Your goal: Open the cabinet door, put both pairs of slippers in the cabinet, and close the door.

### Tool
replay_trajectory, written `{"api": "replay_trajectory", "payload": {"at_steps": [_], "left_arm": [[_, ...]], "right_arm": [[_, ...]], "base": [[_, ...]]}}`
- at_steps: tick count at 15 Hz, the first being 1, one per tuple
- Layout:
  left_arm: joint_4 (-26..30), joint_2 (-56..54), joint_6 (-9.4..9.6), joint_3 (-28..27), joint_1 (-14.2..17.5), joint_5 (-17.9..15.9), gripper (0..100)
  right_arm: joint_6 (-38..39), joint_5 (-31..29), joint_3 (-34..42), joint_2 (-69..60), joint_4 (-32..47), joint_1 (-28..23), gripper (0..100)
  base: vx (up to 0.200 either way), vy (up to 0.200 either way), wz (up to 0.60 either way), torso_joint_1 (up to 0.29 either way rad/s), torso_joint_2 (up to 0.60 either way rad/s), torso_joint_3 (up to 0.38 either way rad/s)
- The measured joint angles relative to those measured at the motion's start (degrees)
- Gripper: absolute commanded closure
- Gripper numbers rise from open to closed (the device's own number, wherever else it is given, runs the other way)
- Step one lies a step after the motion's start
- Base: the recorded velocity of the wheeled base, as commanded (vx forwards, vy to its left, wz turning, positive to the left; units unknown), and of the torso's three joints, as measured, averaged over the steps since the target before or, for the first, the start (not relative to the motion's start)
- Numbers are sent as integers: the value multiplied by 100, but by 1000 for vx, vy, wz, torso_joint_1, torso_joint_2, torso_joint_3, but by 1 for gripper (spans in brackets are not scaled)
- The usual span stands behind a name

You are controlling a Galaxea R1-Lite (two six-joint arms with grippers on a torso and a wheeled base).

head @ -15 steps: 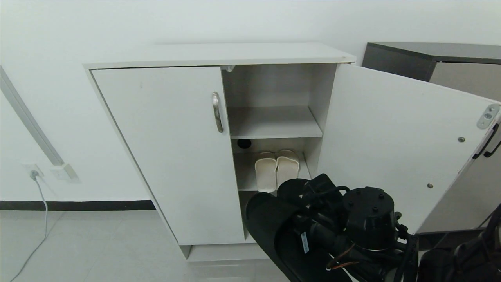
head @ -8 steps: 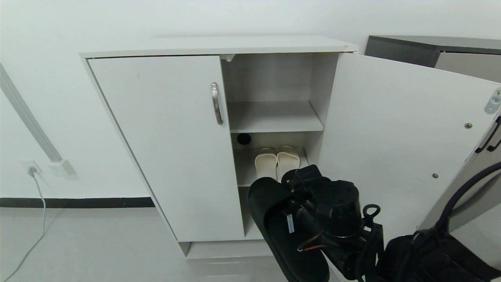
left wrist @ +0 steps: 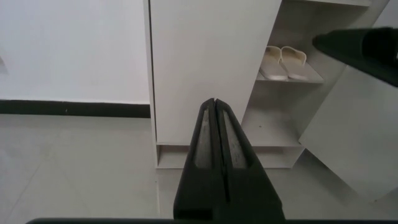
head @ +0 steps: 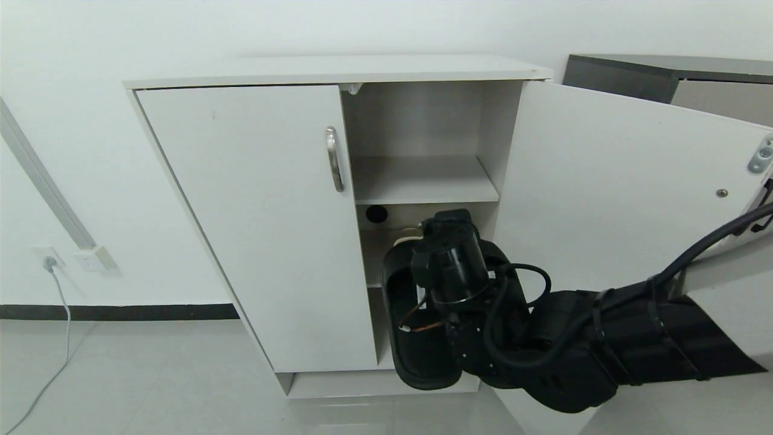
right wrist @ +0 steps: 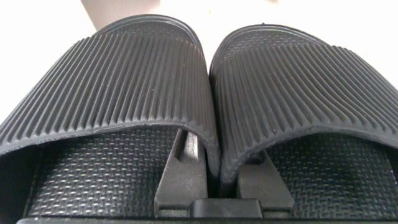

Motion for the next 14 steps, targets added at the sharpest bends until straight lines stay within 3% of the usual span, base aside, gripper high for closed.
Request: {"api": "replay_trajectory", "payload": {"at_steps": [5,14], "left_arm": [[0,0,-2,0,0,6,100],[0,0,6,7,-2,46,100]], "right_arm": [[-85,-328,-1403,57,1013,-35,100],[-140,-330,-1785,206,1034,-132,100]], "base": [[0,0,0,0,0,0],[0,0,0,0,0,0]]}}
